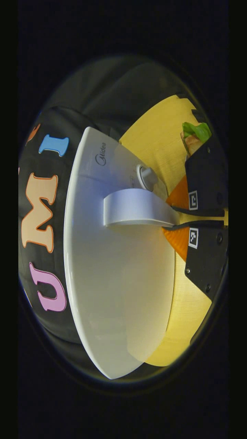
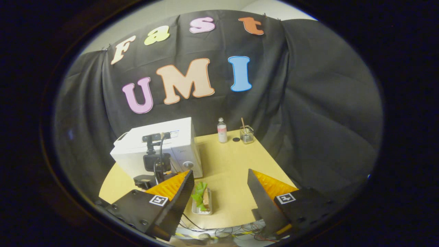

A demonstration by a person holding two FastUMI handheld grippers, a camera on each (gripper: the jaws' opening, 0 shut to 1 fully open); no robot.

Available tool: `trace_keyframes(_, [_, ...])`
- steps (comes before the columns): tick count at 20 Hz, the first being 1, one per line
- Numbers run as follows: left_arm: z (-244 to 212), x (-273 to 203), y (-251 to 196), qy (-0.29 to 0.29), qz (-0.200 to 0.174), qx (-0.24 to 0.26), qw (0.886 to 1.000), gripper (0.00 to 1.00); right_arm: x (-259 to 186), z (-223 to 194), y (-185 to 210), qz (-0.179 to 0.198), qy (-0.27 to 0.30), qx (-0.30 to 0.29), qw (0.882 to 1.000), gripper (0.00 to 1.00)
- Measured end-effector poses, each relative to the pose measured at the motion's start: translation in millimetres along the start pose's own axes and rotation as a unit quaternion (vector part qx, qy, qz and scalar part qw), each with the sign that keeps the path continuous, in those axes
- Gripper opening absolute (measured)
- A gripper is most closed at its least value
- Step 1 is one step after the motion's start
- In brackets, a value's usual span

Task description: Open the microwave oven with the left hand, put the food in, and close the microwave oven.

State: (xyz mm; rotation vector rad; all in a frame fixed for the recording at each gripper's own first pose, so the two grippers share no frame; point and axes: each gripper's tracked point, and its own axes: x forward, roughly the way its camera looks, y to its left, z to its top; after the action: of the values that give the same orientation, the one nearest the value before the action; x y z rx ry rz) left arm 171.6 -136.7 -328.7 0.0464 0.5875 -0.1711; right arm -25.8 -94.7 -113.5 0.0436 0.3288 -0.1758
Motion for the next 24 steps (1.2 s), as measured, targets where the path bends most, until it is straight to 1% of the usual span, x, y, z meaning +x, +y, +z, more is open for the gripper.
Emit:
trace_keyframes(1, [1, 0, 0, -0.003, 0.001, 0.001, 1.0, 0.05, 3, 1, -2, -0.001, -0.001, 0.001, 1.0, 0.98])
trace_keyframes(2, [1, 0, 0, -0.006, 0.001, 0.001, 1.0, 0.05, 4, 1, -1, -0.002, -0.001, 0.002, 1.0, 0.92])
trace_keyframes(6, [0, -2, 0, -0.01, -0.008, -0.002, 1.0, 0.05, 11, -1, -1, -0.001, 0.003, 0.004, 1.0, 0.92])
trace_keyframes(7, [-10, -10, -1, 0.006, -0.01, -0.011, 1.0, 0.05, 13, -1, -1, -0.002, 0.006, 0.003, 1.0, 0.92])
trace_keyframes(8, [-16, -21, -2, -0.003, -0.016, -0.011, 1.0, 0.05, 15, -2, -2, -0.003, 0.008, 0.001, 1.0, 0.92])
trace_keyframes(9, [-21, -32, -1, -0.018, -0.025, 0.005, 1.0, 0.05, 17, -1, -4, -0.005, 0.01, -0.001, 1.0, 0.92])
trace_keyframes(10, [-32, -44, -1, -0.018, -0.033, 0.019, 0.999, 0.05, 19, -4, -5, -0.003, 0.012, -0.002, 1.0, 0.92])
trace_keyframes(12, [-48, -63, 1, -0.005, -0.047, 0.03, 0.998, 0.05, 23, -5, -2, 0.008, 0.016, -0.003, 1.0, 0.92])
trace_keyframes(13, [-53, -68, 1, -0.003, -0.052, 0.038, 0.998, 0.08, 26, -6, -1, 0.013, 0.017, -0.005, 1.0, 0.92])
trace_keyframes(14, [-56, -74, 3, -0.005, -0.054, 0.046, 0.998, 0.1, 27, -8, -1, 0.018, 0.02, -0.006, 1.0, 0.92])
trace_keyframes(15, [-60, -78, 5, -0.004, -0.05, 0.051, 0.997, 0.13, 28, -10, 0, 0.025, 0.024, -0.007, 0.999, 0.92])
trace_keyframes(20, [-77, -99, 15, -0.008, -0.019, 0.049, 0.999, 0.21, 26, -20, 2, 0.058, 0.033, -0.016, 0.998, 0.92])
trace_keyframes(21, [-80, -105, 20, -0.01, -0.008, 0.046, 0.999, 0.27, 26, -21, 2, 0.064, 0.032, -0.019, 0.997, 0.92])
trace_keyframes(22, [-84, -111, 24, -0.01, 0.0, 0.039, 0.999, 0.25, 26, -23, 0, 0.068, 0.034, -0.022, 0.997, 0.92])
trace_keyframes(23, [-86, -116, 28, -0.012, 0.008, 0.03, 0.999, 0.31, 28, -26, -2, 0.072, 0.036, -0.025, 0.996, 0.92])
trace_keyframes(24, [-89, -120, 34, -0.012, 0.019, 0.018, 1.0, 0.33, 29, -28, -3, 0.077, 0.038, -0.028, 0.996, 0.92])
